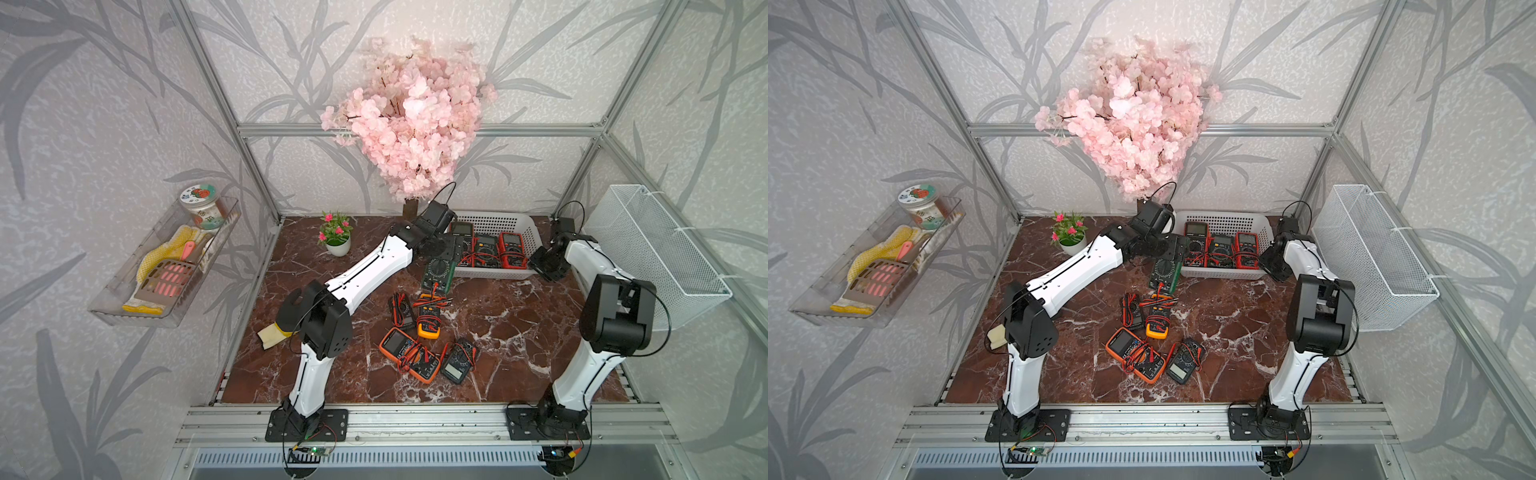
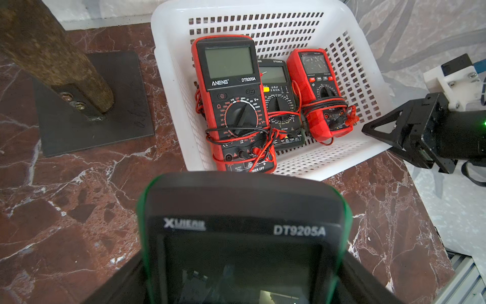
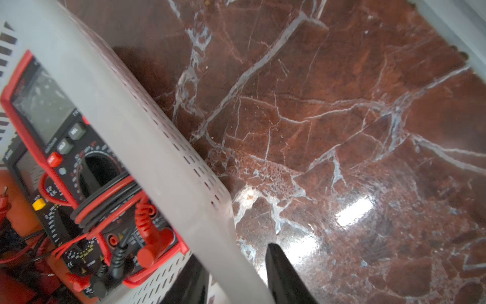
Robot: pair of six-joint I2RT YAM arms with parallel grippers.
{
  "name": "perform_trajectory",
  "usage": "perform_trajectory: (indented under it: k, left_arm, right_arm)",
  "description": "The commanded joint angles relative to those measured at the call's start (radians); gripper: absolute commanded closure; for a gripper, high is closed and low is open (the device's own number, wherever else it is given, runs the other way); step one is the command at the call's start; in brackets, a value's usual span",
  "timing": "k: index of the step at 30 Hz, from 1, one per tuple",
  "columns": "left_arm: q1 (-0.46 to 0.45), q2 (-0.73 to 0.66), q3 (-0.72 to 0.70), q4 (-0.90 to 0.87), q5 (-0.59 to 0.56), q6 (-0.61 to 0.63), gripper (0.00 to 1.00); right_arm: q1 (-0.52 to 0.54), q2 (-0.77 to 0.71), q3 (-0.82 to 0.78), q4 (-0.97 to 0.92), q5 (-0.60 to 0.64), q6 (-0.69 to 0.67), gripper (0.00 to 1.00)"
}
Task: Put the multimeter into the basket
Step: Adjust the basket at the center of the board, then place the multimeter in the basket.
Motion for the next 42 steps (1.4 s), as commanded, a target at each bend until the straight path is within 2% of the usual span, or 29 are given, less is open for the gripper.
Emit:
perform_trajectory:
  k: [1, 8, 14, 16, 18, 20, 23, 35, 42]
  left_arm:
    - [-0.004, 0.008, 0.051, 0.035, 0.019, -0.014, 0.47]
    - [-0.003, 0.023, 0.066, 0.051, 0.041, -0.029, 0.46]
    - [-0.009, 0.041, 0.099, 0.054, 0.054, -0.031, 0.46]
    - [-0.013, 0.052, 0.115, 0.058, 0.058, -0.03, 0.46]
    - [-0.017, 0.067, 0.132, 0.061, 0.065, -0.031, 0.46]
    - [-0.022, 0.087, 0.16, 0.063, 0.071, -0.03, 0.46]
    - [-0.031, 0.121, 0.211, 0.068, 0.077, -0.027, 0.46]
    - [-0.047, 0.289, 0.431, 0.195, 0.095, -0.005, 0.47]
    - [-0.05, 0.389, 0.54, 0.388, 0.081, -0.028, 0.46]
  right_arm:
    - [-0.001, -0.059, -0.05, -0.049, -0.023, -0.014, 0.61]
    - [0.011, -0.129, -0.137, -0.046, -0.048, -0.01, 0.63]
    - [0.028, -0.226, -0.209, -0.049, -0.061, 0.007, 0.61]
    - [0.03, -0.255, -0.22, -0.055, -0.059, 0.01, 0.52]
    - [0.029, -0.276, -0.218, -0.067, -0.053, 0.013, 0.31]
    - [0.029, -0.293, -0.207, -0.089, -0.041, 0.012, 0.17]
    - [0.028, -0.33, -0.184, -0.116, -0.029, 0.014, 0.09]
    - [0.028, -0.568, -0.218, -0.183, -0.133, 0.042, 0.08]
    - [0.033, -0.687, -0.366, -0.129, -0.203, 0.047, 0.08]
